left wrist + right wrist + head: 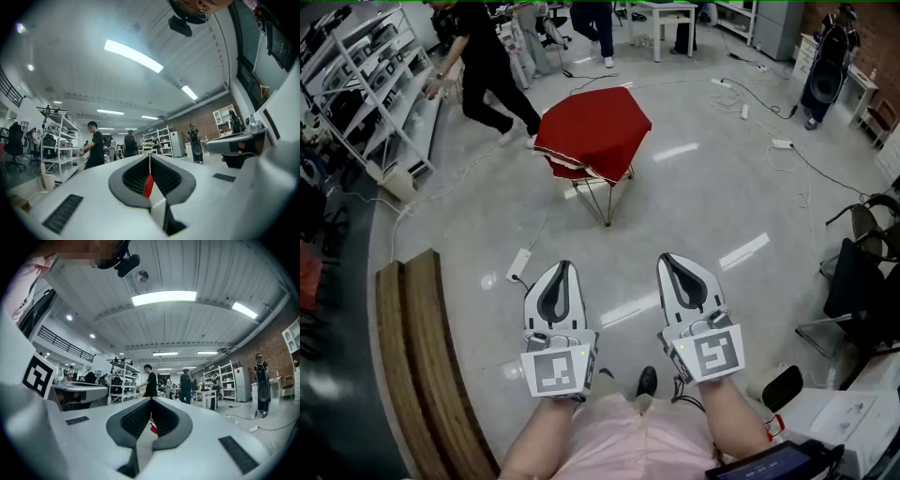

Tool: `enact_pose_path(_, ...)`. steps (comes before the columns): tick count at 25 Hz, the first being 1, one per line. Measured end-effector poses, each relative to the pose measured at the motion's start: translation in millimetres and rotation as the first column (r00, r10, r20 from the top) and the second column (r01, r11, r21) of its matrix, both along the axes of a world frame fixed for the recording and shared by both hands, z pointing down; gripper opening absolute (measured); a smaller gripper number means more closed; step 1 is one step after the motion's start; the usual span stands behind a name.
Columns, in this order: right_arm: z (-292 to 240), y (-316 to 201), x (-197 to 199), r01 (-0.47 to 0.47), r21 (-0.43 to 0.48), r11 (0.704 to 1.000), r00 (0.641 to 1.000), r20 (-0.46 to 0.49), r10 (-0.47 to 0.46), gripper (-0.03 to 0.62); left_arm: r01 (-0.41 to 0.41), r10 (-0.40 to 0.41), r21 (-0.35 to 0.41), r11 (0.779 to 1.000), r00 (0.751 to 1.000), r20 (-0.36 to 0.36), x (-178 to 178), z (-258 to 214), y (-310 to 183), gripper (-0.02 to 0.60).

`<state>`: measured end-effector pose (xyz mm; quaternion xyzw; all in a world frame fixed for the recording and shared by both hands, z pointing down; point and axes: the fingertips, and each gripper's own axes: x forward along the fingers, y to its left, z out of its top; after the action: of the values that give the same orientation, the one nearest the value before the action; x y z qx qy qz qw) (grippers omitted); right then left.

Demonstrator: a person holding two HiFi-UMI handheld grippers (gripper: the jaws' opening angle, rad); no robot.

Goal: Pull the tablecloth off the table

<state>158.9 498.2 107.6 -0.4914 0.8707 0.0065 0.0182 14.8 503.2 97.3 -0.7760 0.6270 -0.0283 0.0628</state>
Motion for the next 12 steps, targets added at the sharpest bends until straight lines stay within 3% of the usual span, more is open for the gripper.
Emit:
enact_pose_path(7, 19.6, -34.6, 2.7, -0.014, -0.043, 0.999, 0.999, -0.031, 0.012, 0.017, 0.013, -0.013, -0.005, 1.000, 1.000, -0.007, -0.8, 5.4, -33.1, 0.031)
enact_pose_path(12, 23.5, -86.3, -10.7, -0.021, -0.048, 0.999, 0.998, -0.052, 0.018, 0.017, 0.038, -0.038, -0.012, 0.999, 0.999, -0.004, -23.9, 6.3, -82.5, 0.031)
